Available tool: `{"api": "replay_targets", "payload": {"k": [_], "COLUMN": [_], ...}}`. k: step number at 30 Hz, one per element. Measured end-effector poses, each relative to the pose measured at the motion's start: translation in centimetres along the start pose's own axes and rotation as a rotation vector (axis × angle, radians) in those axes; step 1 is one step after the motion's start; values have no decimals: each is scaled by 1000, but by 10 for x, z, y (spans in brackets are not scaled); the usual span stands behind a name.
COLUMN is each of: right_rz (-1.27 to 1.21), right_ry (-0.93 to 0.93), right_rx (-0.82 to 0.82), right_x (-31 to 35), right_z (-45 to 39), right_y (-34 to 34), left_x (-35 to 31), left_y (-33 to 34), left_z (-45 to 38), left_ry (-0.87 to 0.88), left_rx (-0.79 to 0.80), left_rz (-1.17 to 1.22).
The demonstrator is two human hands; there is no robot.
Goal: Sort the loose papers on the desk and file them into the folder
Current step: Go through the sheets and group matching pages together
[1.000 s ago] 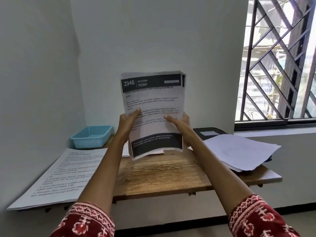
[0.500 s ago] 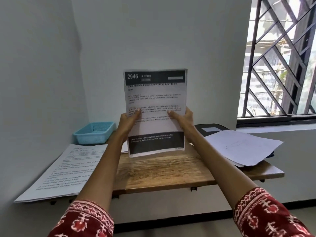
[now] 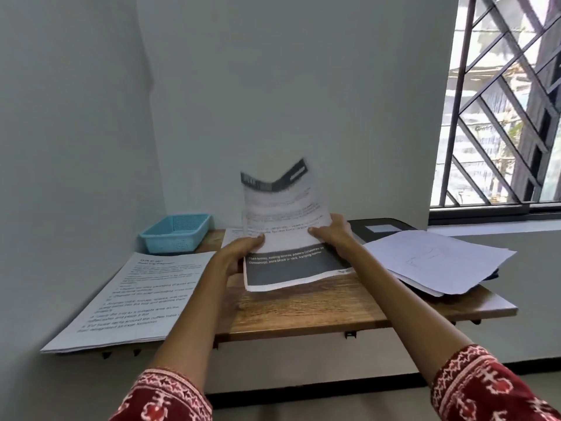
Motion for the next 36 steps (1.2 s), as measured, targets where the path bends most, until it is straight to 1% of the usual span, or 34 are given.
{"api": "replay_targets", "payload": {"k": [2,5,7,8,10,15,16,17,20,22,24,26,30,33,36], "right_rz": [111,168,226,251,279,215,247,341,780,881,868,825,733,684,752], "right_ry": [121,272,299,294,283,244,247,241,175,172,169,147,114,200,319], "right_rx": [54,162,155,143,183,245,263,285,289,295,310,286,114,-26,-166], "right_x": [-26,-71,-83,-81,-71,-60,-61,-61,-52,-49,-45,-37,-20,-32,-51], "right_z": [3,21,30,32,32,29,30,30,29,25,22,17,-1,-10,-13], "right_y": [8,27,30,30,37,58,62,65,67,68,69,59,6,-56,-122], "left_x": [17,28,31,31,25,15,16,18,23,19,12,3,-20,-36,-52], "left_y": [-7,-34,-42,-43,-46,-63,-64,-64,-62,-59,-52,-39,2,47,90], "left_z": [0,-1,1,1,-1,-1,-1,-2,-2,2,4,2,-13,-25,-33], "left_ry": [-97,-54,-34,-24,4,-6,-12,-16,-33,-53,-64,-42,90,221,344], "left_rx": [-55,-332,-438,-463,-508,-637,-646,-643,-643,-677,-694,-685,-608,-502,-449], "left_rz": [-130,-528,-734,-792,-870,-915,-950,-992,-1121,-1204,-1260,-1297,-1275,-1201,-1099]}}
Point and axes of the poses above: each hand's wrist, its own z-axis away from the middle knuckle, its own y-axis out of the palm, x = y × z, the point moved 10 cm from there along -z, towards the middle knuckle, and after that the axes turned 9 degrees about -z, right-handed, at the moved point
